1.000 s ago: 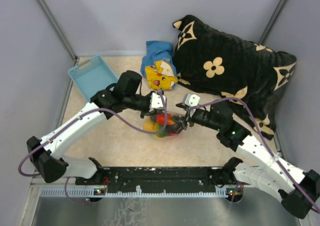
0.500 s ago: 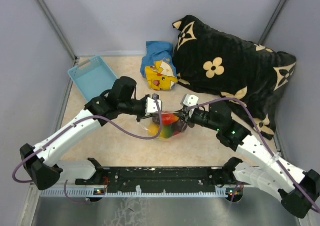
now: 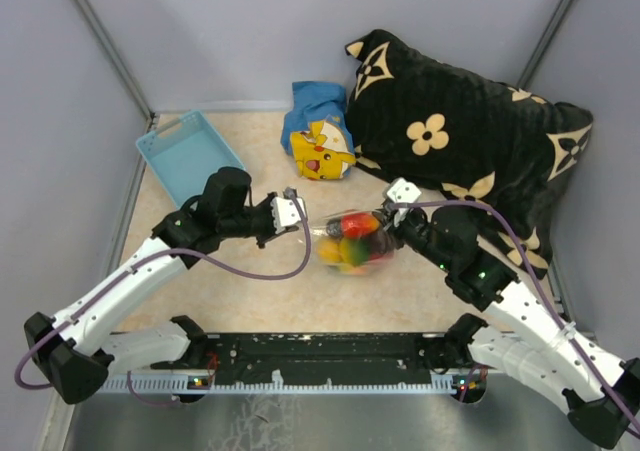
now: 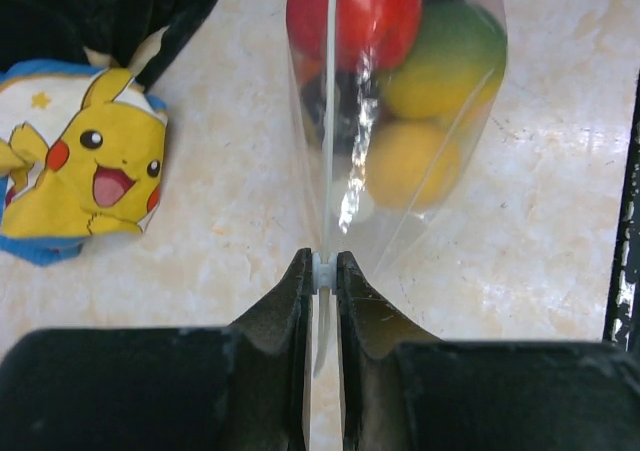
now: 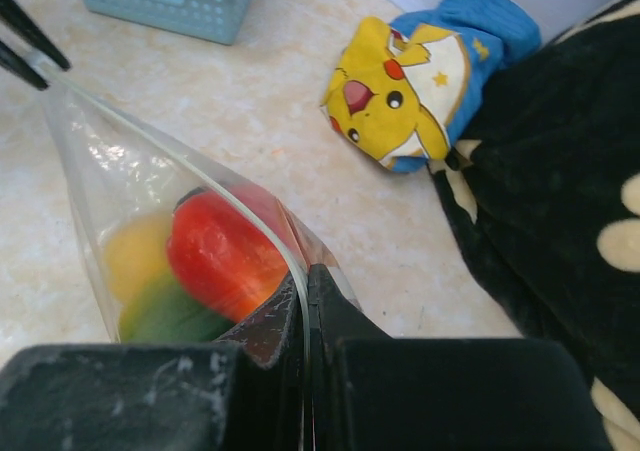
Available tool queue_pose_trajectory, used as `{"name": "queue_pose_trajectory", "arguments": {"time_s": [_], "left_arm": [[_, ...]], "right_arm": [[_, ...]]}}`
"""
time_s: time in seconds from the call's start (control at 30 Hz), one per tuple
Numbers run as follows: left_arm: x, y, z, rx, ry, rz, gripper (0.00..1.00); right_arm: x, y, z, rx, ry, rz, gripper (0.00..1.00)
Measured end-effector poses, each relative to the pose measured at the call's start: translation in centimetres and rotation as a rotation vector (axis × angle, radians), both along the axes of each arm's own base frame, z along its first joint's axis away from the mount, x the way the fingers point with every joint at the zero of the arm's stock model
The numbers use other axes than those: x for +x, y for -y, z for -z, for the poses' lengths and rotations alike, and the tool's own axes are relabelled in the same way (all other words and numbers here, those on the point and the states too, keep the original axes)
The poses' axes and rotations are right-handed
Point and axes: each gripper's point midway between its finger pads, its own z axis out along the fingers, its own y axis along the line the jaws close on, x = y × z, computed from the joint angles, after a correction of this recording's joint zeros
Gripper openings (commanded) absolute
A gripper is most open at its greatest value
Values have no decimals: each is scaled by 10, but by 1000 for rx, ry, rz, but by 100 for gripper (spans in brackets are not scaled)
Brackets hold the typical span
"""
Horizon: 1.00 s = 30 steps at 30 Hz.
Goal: Place the food in the zip-top bag and seal the zipper
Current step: Zip the zipper food storage bag at the center of the board, then place the zipper food storage bag at the center of the board.
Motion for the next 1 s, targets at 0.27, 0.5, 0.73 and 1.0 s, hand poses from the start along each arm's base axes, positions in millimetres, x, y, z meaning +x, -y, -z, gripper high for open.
{"name": "queue_pose_trajectory", "arguments": {"time_s": [0.27,0.5,0.73,1.0], "left_arm": [[8,-23,11,-27,-5,-146,0],[22,-32,19,-82,-40,-267,0],[29,-31,35,-146,-176,-363,1],[50,-45,84,-133,-430,-631,13]], "right_arm": [[12,18,1,18,-18,141,0],[19,20,13,16,-74,184,0],[36,19,30,13,-133,227,41],[56,22,24,43,-182,333,71]]}}
